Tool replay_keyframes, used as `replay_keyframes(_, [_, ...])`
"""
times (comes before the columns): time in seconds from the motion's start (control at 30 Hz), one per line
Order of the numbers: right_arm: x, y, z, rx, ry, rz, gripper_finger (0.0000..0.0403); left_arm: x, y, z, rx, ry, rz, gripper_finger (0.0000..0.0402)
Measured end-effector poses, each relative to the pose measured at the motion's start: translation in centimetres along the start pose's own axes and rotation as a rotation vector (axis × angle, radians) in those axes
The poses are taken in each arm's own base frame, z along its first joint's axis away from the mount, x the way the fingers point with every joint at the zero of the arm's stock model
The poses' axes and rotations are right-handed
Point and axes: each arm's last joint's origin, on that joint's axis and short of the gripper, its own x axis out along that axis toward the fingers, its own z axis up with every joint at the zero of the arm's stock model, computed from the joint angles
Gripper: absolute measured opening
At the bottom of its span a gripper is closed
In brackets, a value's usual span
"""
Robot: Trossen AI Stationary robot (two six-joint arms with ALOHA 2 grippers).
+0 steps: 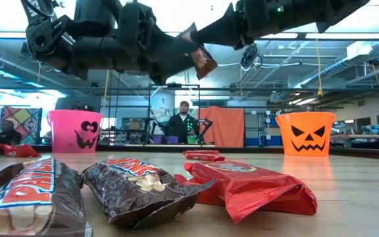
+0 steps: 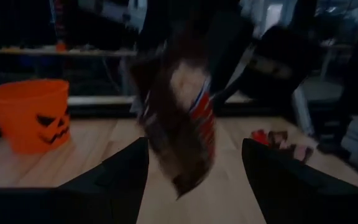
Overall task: Sort candy by brand, put in halloween buckets
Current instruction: Put the brown chocolate bar into the pink bucket
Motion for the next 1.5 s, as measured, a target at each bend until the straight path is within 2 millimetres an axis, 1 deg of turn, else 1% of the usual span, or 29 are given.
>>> replay_keyframes(0.27, [0.0, -0.1, 0.6, -0.018, -0.061, -0.012, 0.0009, 0.3, -0.1, 0.5, 0.019, -0.033, -0.037, 0.0261])
replay_keyframes(0.43, [0.0, -0.2, 1.1, -0.034, -0.123, 0.02, 0.0009, 0.8, 0.1, 1.3, 0.03, -0.06, -0.031, 0.0256])
replay_keyframes(0.57, [0.0, -0.6, 1.2, -0.03, -0.144, 0.034, 0.0009, 1.0, 0.5, 1.7, 0.056, -0.074, -0.021, 0.0231])
replay_keyframes(0.67, [0.1, -1.0, 1.1, -0.024, -0.137, 0.019, 0.0009, 1.1, 0.8, 1.8, 0.055, -0.08, -0.003, 0.0203])
replay_keyframes(0.73, [0.2, -1.4, 0.9, 0.019, -0.12, -0.013, 0.0012, 1.1, 1.0, 1.9, 0.028, -0.082, 0.042, 0.0179])
replay_keyframes(0.83, [0.6, -1.9, 0.4, 0.08, -0.101, -0.047, 0.003, 1.1, 1.2, 1.8, -0.011, -0.077, 0.09, 0.0143])
replay_keyframes(0.97, [0.8, -2.4, 0.2, 0.097, -0.092, -0.06, 0.0074, 1.0, 1.3, 1.7, -0.019, -0.062, 0.112, 0.0103])
replay_keyframes(1.03, [0.7, -2.5, 0.2, 0.107, -0.086, -0.067, 0.0096, 1.0, 1.4, 1.5, -0.021, -0.042, 0.131, 0.009])
replay_keyframes(1.13, [0.6, -2.7, 0.2, 0.103, -0.081, -0.105, 0.0125, 1.0, 1.9, 1.1, -0.023, -0.001, 0.163, 0.0083])
replay_keyframes(1.2, [0.5, -2.9, 0.2, 0.089, -0.055, -0.178, 0.0139, 0.9, 2.3, 0.8, -0.038, 0.03, 0.199, 0.0083])
replay_keyframes(1.27, [0.3, -3.2, -0.1, 0.071, 0.009, -0.289, 0.0149, 0.7, 2.9, 0.6, -0.069, 0.062, 0.232, 0.0083])
replay_keyframes(1.37, [0.2, -4.3, -1.6, 0.043, 0.172, -0.446, 0.0154, 0.2, 4.0, 0.4, -0.121, 0.131, 0.277, 0.0083])
replay_keyframes(1.43, [0.1, -5.0, -2.9, 0.099, 0.267, -0.46, 0.0154, -0.5, 5.0, 0.6, -0.152, 0.191, 0.32, 0.0083])
replay_keyframes(1.5, [0.2, -5.5, -4.1, 0.19, 0.338, -0.413, 0.0153, -1.6, 5.9, 1.0, -0.165, 0.265, 0.366, 0.0083])
